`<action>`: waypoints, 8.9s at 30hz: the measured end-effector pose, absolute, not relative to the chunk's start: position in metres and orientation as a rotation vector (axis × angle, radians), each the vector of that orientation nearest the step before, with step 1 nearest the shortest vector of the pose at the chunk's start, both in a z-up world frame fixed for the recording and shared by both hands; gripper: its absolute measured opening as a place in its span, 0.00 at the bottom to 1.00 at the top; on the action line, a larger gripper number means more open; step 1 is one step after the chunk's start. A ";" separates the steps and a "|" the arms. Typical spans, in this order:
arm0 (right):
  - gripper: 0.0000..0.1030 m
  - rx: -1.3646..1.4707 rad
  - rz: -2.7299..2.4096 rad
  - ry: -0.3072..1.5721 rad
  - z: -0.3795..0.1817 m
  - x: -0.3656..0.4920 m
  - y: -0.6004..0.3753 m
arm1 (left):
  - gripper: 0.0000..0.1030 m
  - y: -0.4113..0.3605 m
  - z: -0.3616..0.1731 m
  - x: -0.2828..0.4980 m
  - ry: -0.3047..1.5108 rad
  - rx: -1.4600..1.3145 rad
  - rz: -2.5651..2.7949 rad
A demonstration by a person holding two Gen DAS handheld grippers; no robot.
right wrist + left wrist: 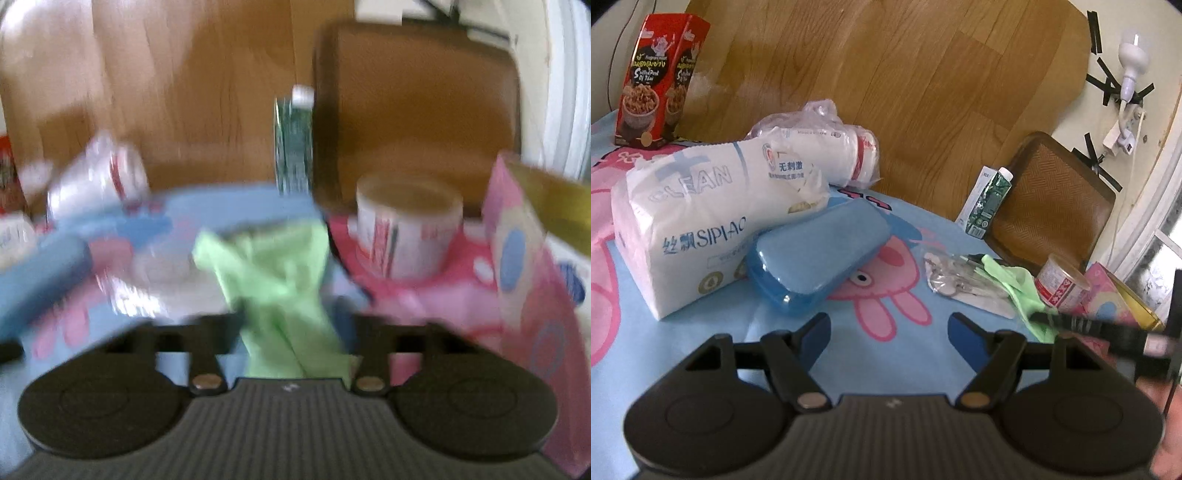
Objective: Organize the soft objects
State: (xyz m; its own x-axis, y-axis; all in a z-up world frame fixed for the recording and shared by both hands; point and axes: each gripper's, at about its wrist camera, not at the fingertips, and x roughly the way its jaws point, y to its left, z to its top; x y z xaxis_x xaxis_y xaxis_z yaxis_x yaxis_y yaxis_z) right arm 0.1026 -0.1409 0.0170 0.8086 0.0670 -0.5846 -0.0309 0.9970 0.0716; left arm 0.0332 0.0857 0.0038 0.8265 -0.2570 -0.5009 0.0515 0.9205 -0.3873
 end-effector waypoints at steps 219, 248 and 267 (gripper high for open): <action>0.70 0.246 -0.221 0.165 0.028 -0.110 -0.320 | 1.00 -0.201 0.094 -0.011 0.540 0.067 -0.487; 0.91 0.407 0.048 0.381 0.026 -0.174 -0.233 | 1.00 -0.102 0.090 -0.124 0.485 0.097 -0.196; 0.91 0.470 0.067 0.379 0.020 -0.182 -0.252 | 1.00 -0.108 0.082 -0.136 0.512 0.135 -0.149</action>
